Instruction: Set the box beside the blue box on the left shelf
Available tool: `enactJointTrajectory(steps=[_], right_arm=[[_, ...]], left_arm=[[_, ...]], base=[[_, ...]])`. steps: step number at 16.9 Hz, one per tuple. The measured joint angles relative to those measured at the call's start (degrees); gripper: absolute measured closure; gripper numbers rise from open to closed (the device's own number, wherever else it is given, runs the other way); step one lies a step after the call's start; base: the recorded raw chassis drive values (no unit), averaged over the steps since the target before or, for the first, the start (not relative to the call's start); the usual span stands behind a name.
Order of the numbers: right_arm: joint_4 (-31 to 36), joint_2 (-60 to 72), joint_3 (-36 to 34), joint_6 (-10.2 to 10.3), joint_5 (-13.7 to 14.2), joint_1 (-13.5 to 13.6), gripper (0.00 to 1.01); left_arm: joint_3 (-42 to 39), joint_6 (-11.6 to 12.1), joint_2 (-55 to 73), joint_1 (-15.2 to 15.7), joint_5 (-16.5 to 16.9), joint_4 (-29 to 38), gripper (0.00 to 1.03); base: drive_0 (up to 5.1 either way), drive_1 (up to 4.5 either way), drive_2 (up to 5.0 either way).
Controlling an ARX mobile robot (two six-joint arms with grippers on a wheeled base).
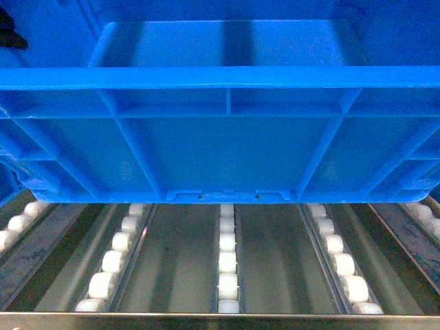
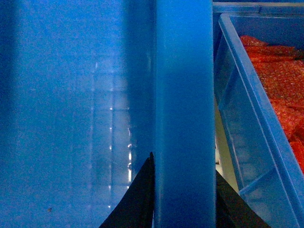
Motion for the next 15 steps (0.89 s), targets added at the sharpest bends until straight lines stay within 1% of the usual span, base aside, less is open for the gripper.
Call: enactJointTrajectory(steps=[15], right_arm=[[0.0, 0.0, 0.0, 0.0, 0.0, 0.0, 0.8]], left_arm=[[0.0, 0.0, 0.0, 0.0, 0.0, 0.0, 0.83]], base=[[0.0, 0.0, 0.0]])
